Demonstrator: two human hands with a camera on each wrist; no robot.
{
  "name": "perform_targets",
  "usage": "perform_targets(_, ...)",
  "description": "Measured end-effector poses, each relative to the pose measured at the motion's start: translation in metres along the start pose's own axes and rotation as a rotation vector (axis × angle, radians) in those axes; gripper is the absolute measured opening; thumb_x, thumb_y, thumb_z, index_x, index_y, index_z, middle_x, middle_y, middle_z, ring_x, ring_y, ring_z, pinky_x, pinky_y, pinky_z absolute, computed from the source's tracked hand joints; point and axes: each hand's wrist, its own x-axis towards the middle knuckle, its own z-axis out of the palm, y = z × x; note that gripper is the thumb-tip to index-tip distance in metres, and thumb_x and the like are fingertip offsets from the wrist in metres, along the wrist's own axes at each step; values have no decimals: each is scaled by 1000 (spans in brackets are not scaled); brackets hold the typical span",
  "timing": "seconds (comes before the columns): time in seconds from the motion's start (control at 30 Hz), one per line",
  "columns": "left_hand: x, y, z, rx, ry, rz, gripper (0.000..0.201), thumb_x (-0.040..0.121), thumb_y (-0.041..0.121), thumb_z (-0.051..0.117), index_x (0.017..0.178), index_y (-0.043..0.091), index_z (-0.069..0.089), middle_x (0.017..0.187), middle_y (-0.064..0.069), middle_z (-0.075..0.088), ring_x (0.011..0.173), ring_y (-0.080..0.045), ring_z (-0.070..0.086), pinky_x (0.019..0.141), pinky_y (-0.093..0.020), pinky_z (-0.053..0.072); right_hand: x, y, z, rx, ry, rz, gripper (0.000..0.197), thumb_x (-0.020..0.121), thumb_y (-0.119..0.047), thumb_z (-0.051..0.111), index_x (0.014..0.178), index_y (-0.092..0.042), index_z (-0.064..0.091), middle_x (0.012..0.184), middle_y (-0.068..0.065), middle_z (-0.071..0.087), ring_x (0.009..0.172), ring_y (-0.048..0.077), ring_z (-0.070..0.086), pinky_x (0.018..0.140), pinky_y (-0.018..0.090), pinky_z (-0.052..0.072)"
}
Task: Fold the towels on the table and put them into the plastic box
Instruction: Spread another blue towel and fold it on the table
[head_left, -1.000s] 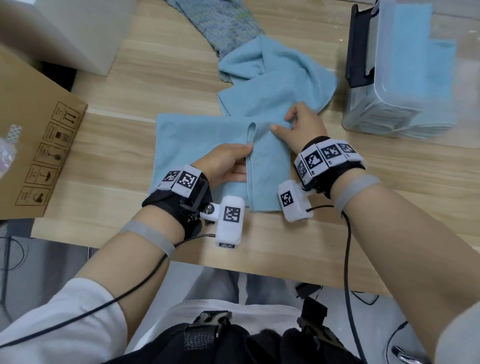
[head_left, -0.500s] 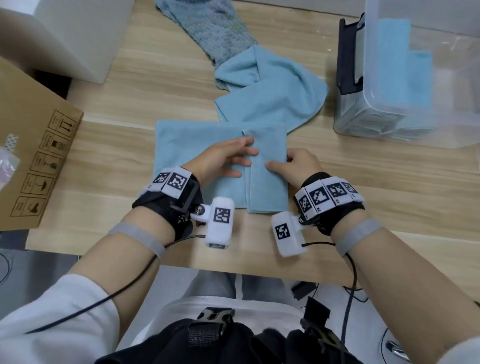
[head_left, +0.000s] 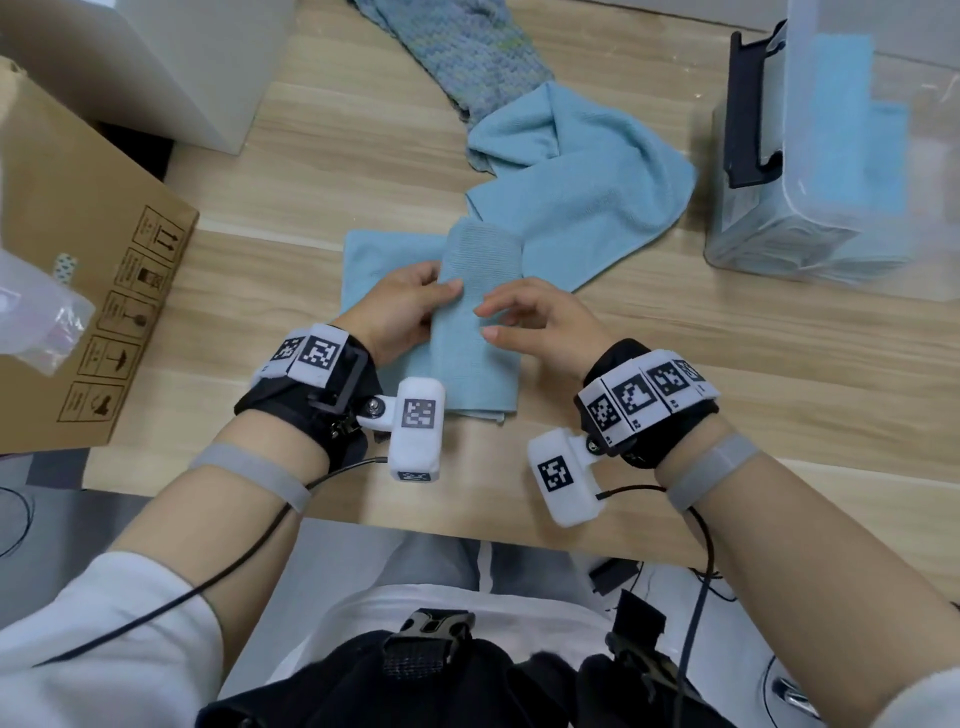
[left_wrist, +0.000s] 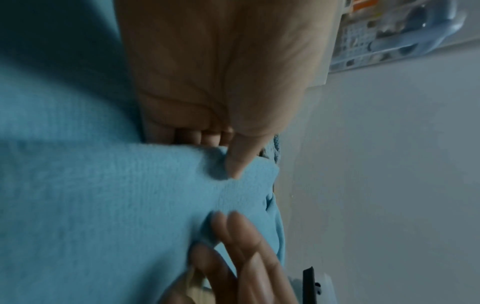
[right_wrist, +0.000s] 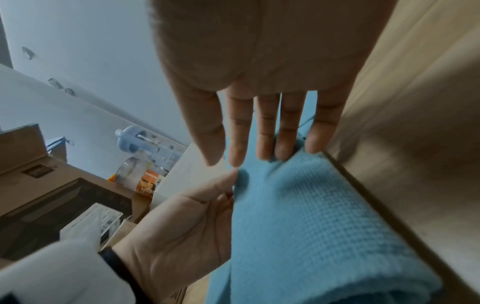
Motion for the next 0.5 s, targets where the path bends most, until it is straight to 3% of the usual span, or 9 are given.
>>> perform_targets(0.13, 5, 0, -7, 251, 130, 18, 19, 89, 3, 53, 86, 22, 58, 87, -6, 59, 77, -13, 59, 75, -28, 52, 7, 12, -2, 69, 254, 221, 20, 79, -6, 66, 94, -12, 56, 75, -2, 51, 65, 11, 49, 66, 25, 45)
perform_targets(0.2, 6, 2, -9, 347, 224, 64, 21, 82, 2, 64, 80, 22, 55, 74, -2, 57, 65, -10, 56, 70, -28, 50, 11, 15, -3, 44, 234, 322, 19, 78, -14, 69, 89, -16, 53, 70, -2, 53, 67, 16, 54, 69, 30, 47)
perform_targets(0.27, 5, 3, -14, 376, 323, 101, 30, 73, 0, 72, 74, 20, 50, 61, 5, 51, 56, -7, 49, 63, -22, 45, 13, 13, -2, 28, 198, 365, 21, 78, -17, 70, 91, -14, 54, 68, -1, 55, 62, 16, 55, 62, 26, 47)
perform_targets(0.37, -2, 6, -20, 344, 251, 68, 26, 72, -2, 72, 70, 18, 55, 47, 13, 53, 46, 0, 48, 53, -14, 44, 17, 8, 1, -14, 193, 377, 18, 76, -18, 71, 77, -17, 53, 63, -1, 54, 56, 14, 51, 55, 24, 44)
perform_targets(0.5, -13, 11, -23, 222, 162, -26, 11, 87, 11, 58, 91, 19, 64, 82, 2, 65, 66, -3, 61, 61, -13, 51, 19, -3, 4, -30, 151, 362, 26, 76, -18, 71, 64, -18, 48, 62, 1, 50, 54, 13, 47, 55, 24, 41)
